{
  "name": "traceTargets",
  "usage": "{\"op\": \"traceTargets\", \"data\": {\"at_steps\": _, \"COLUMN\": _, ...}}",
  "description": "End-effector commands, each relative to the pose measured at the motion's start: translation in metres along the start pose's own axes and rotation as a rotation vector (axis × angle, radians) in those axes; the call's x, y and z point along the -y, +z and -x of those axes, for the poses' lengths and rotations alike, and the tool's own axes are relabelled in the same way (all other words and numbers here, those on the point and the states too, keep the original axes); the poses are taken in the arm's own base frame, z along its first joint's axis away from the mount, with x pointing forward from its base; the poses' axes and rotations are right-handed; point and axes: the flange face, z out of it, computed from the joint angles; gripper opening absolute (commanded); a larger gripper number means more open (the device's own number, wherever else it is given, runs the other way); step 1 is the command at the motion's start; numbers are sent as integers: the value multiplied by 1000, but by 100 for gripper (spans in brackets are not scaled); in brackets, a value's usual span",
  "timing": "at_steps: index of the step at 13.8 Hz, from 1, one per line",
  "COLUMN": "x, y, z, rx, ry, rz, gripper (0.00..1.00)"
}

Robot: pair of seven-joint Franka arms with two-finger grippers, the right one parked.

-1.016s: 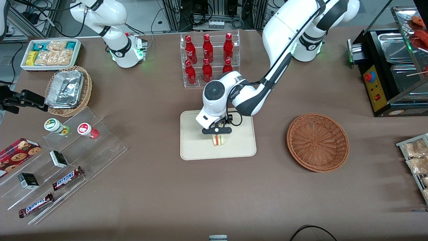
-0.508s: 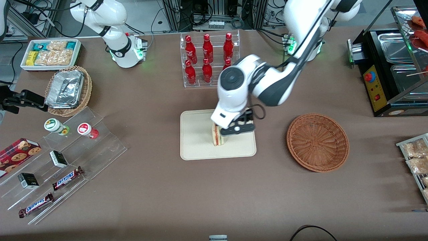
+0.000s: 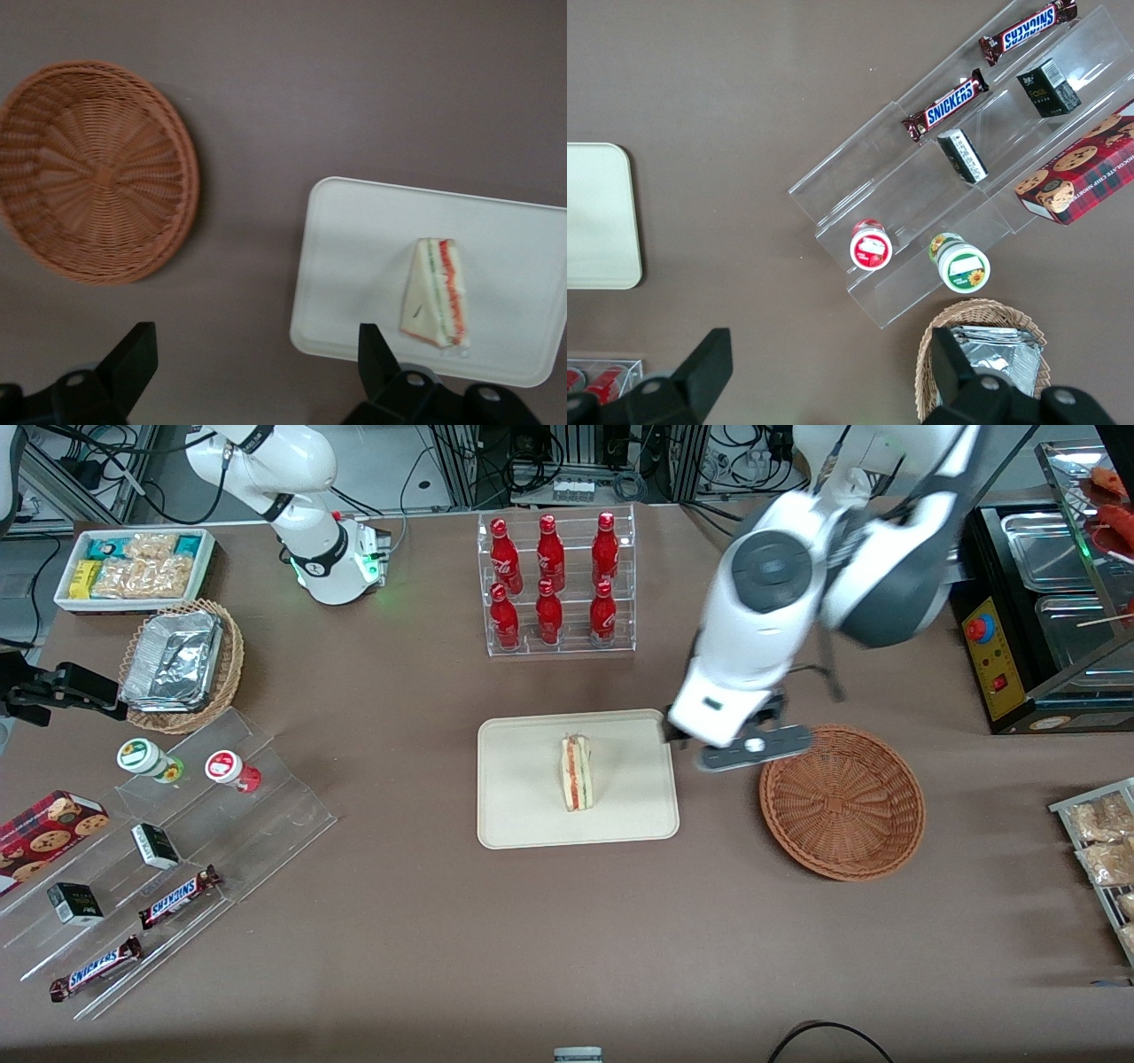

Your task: Place sandwich from basket to tray

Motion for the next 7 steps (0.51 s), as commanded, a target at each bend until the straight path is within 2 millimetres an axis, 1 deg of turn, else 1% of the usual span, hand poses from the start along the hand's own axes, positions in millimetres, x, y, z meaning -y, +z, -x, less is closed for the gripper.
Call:
{"op": "traceTargets", "data": {"at_steps": 1, "x": 50, "y": -27, "z": 3, "rx": 28, "ry": 23, "rz": -20, "gripper": 100}}
{"op": "traceTargets", "data": {"at_steps": 3, "x": 83, "y": -39, "z": 0, "rx": 33, "ry": 54, "rz": -30, "gripper": 100}}
{"op": "traceTargets", "data": {"at_steps": 5, "x": 119, "y": -47, "z": -12, "rx": 45, "ry": 83, "rz": -23, "gripper": 100}}
{"op": "traceTargets", "data": {"at_steps": 6, "x": 131, "y": -51, "z": -14, "rx": 60, "ry": 103, "rz": -8, "gripper": 100}}
{"op": "traceTargets", "data": {"at_steps": 7, "x": 146, "y": -61, "z": -12, "rx": 57, "ry": 99, "rz": -6, "gripper": 100}}
